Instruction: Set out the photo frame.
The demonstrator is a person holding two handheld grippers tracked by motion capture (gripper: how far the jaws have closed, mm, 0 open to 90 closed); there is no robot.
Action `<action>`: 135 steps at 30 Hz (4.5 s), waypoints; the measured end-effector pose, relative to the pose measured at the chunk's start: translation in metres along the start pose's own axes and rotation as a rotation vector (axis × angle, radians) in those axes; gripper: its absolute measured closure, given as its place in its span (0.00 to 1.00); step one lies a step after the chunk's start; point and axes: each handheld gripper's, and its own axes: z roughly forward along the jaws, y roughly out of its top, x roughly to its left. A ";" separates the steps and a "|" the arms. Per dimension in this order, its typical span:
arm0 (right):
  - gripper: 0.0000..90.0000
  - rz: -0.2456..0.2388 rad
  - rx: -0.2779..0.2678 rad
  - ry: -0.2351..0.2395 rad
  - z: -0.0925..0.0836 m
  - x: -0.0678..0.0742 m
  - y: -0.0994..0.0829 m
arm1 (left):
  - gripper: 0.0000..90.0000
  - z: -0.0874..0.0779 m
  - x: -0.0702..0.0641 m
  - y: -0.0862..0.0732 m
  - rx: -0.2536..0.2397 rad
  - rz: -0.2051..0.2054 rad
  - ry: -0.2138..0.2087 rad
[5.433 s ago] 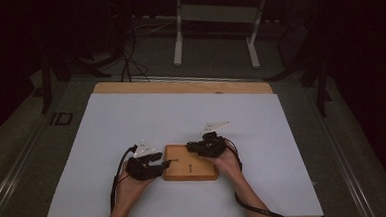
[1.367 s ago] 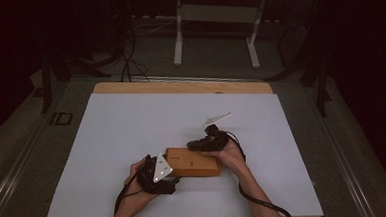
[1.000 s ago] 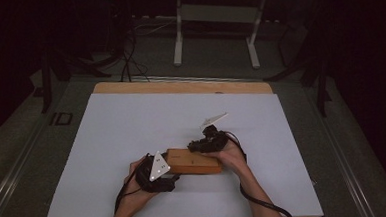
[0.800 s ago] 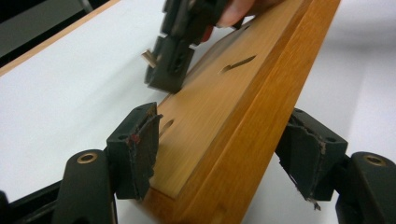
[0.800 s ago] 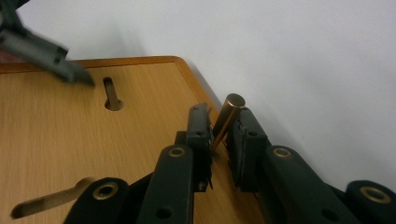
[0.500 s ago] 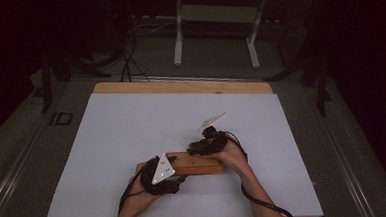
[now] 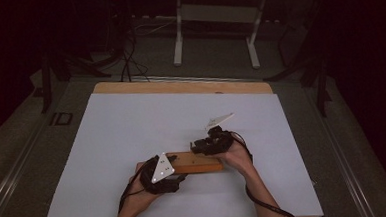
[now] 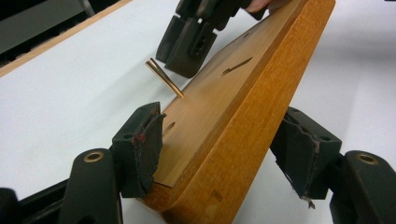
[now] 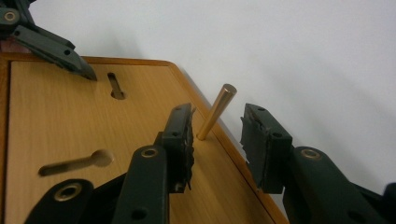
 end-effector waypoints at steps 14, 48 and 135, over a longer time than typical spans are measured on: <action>0.70 -0.047 0.001 -0.053 -0.018 0.008 -0.002 | 0.41 0.000 0.002 0.002 -0.007 -0.014 -0.005; 0.72 -0.030 -0.047 -0.185 -0.053 -0.002 -0.032 | 0.41 0.001 0.006 0.004 -0.022 -0.052 -0.010; 0.46 -0.141 -0.141 -0.162 -0.043 0.004 -0.047 | 0.53 0.004 0.045 -0.009 0.015 -0.198 0.022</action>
